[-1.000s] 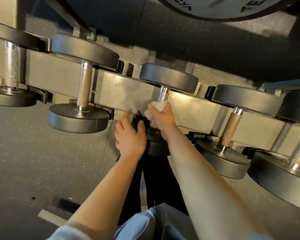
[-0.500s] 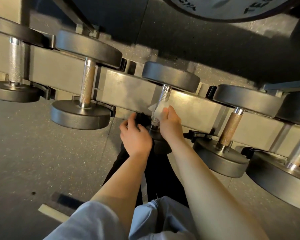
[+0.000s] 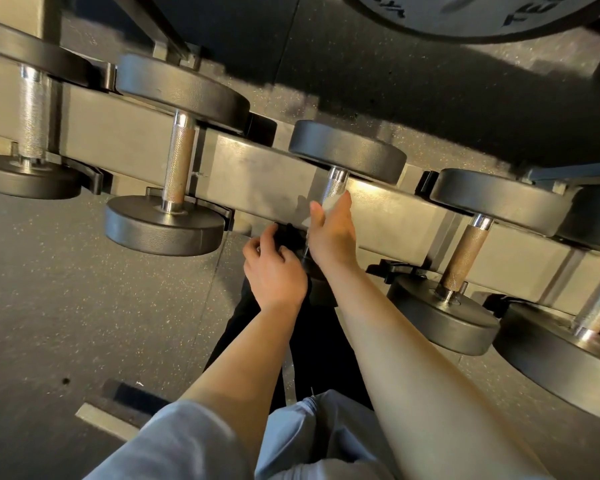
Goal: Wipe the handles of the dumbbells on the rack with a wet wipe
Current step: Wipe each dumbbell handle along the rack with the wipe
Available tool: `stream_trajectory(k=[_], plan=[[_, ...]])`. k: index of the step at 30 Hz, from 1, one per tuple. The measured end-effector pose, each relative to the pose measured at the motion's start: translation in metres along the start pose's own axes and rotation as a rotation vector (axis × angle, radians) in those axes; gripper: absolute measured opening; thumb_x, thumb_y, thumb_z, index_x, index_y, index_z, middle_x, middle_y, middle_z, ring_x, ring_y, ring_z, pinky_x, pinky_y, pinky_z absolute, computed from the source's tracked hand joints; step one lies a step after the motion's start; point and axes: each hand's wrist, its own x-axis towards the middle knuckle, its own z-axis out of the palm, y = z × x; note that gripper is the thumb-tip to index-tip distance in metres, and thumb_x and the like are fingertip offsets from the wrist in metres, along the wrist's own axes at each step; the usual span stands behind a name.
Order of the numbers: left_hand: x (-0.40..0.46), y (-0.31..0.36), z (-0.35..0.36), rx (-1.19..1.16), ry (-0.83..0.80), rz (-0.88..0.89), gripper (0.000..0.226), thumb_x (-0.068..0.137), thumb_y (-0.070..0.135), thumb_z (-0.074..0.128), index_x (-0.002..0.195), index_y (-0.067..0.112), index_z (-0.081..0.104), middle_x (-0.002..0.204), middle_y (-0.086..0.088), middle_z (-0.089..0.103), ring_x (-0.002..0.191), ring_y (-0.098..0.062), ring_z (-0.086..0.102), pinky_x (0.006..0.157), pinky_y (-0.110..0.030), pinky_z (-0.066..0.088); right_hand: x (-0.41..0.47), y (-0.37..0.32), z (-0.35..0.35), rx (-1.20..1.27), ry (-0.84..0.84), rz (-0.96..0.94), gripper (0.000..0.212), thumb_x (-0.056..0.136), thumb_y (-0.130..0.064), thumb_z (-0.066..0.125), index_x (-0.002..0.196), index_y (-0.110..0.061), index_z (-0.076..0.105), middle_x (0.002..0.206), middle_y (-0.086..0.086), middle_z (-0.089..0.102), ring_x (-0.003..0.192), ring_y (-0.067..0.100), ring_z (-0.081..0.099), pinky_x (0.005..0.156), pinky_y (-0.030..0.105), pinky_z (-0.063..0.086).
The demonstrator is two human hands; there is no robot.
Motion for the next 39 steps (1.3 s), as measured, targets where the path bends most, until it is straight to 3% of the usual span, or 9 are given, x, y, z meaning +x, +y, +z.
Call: stream_trajectory(k=[5,10,18,22,25,27,31,35,39], plan=[[0.000,-0.001,0.001,0.002,0.002,0.013,0.044,0.097,0.011,0.042,0.140,0.022,0.045,0.144,-0.010,0.035,0.128,-0.032,0.039,0.107,-0.036,0.028,-0.005,0.009,-0.024,0.102,0.118,0.005,0.028,0.104,-0.026,0.031,0.104,-0.009,0.053,0.078,-0.006,0.053,0.069,0.004,0.050,0.059,0.010,0.038],[0.000,-0.001,0.000,0.004,-0.006,0.006,0.044,0.098,0.011,0.042,0.140,0.022,0.045,0.146,-0.010,0.034,0.129,-0.031,0.037,0.108,-0.036,0.027,0.006,0.004,-0.042,0.861,0.209,0.431,0.031,0.104,-0.025,0.036,0.122,-0.008,0.053,0.088,-0.003,0.053,0.080,0.011,0.053,0.073,0.018,0.048],[0.003,-0.003,-0.006,0.020,-0.089,0.053,0.046,0.098,0.011,0.039,0.143,0.024,0.041,0.146,-0.009,0.033,0.133,-0.028,0.034,0.111,-0.037,0.023,0.028,-0.033,-0.014,0.507,-0.111,0.297,0.025,0.100,-0.028,0.044,0.120,-0.015,0.037,0.109,0.009,0.054,0.106,0.026,0.056,0.093,0.043,0.048],[0.005,-0.004,-0.009,0.033,-0.121,0.084,0.049,0.097,0.010,0.038,0.145,0.022,0.039,0.146,-0.008,0.036,0.134,-0.027,0.034,0.113,-0.037,0.023,0.021,-0.019,-0.017,0.213,-0.113,0.092,0.023,0.101,-0.023,0.040,0.120,-0.010,0.034,0.098,0.000,0.050,0.094,0.015,0.053,0.074,0.024,0.046],[0.004,-0.003,-0.008,0.035,-0.120,0.085,0.049,0.097,0.010,0.038,0.145,0.022,0.039,0.146,-0.008,0.036,0.135,-0.027,0.034,0.112,-0.034,0.024,0.007,-0.007,-0.008,0.033,-0.058,-0.203,0.049,0.095,-0.020,0.047,0.132,0.005,0.028,0.127,0.016,0.040,0.116,0.028,0.042,0.102,0.043,0.041],[0.004,-0.003,-0.009,0.037,-0.124,0.086,0.049,0.098,0.011,0.038,0.146,0.022,0.038,0.146,-0.008,0.035,0.135,-0.027,0.033,0.110,-0.034,0.024,0.002,-0.006,-0.003,-0.003,0.006,-0.269,0.059,0.092,-0.033,0.039,0.132,0.010,0.029,0.120,0.009,0.036,0.107,0.024,0.038,0.103,0.053,0.038],[0.004,-0.003,-0.010,0.026,-0.141,0.088,0.051,0.098,0.010,0.037,0.147,0.022,0.036,0.146,-0.008,0.035,0.136,-0.027,0.032,0.111,-0.033,0.023,-0.006,-0.015,-0.003,0.347,0.063,-0.164,0.050,0.092,-0.044,0.032,0.116,-0.002,0.046,0.110,0.015,0.049,0.102,0.026,0.048,0.098,0.049,0.041],[0.004,-0.001,-0.012,0.021,-0.156,0.082,0.052,0.098,0.011,0.037,0.149,0.022,0.033,0.148,-0.009,0.033,0.137,-0.029,0.029,0.112,-0.033,0.021,-0.006,-0.017,-0.015,0.927,-0.020,0.182,0.036,0.093,-0.026,0.039,0.121,-0.010,0.054,0.109,0.010,0.059,0.100,0.021,0.054,0.088,0.031,0.044],[0.002,-0.001,-0.015,0.020,-0.184,0.087,0.054,0.098,0.012,0.036,0.151,0.022,0.029,0.149,-0.010,0.031,0.138,-0.031,0.027,0.113,-0.035,0.019,-0.003,-0.018,-0.015,0.851,0.186,0.188,0.038,0.091,0.008,0.041,0.113,-0.017,0.058,0.103,0.002,0.059,0.091,0.011,0.054,0.078,0.020,0.045]])
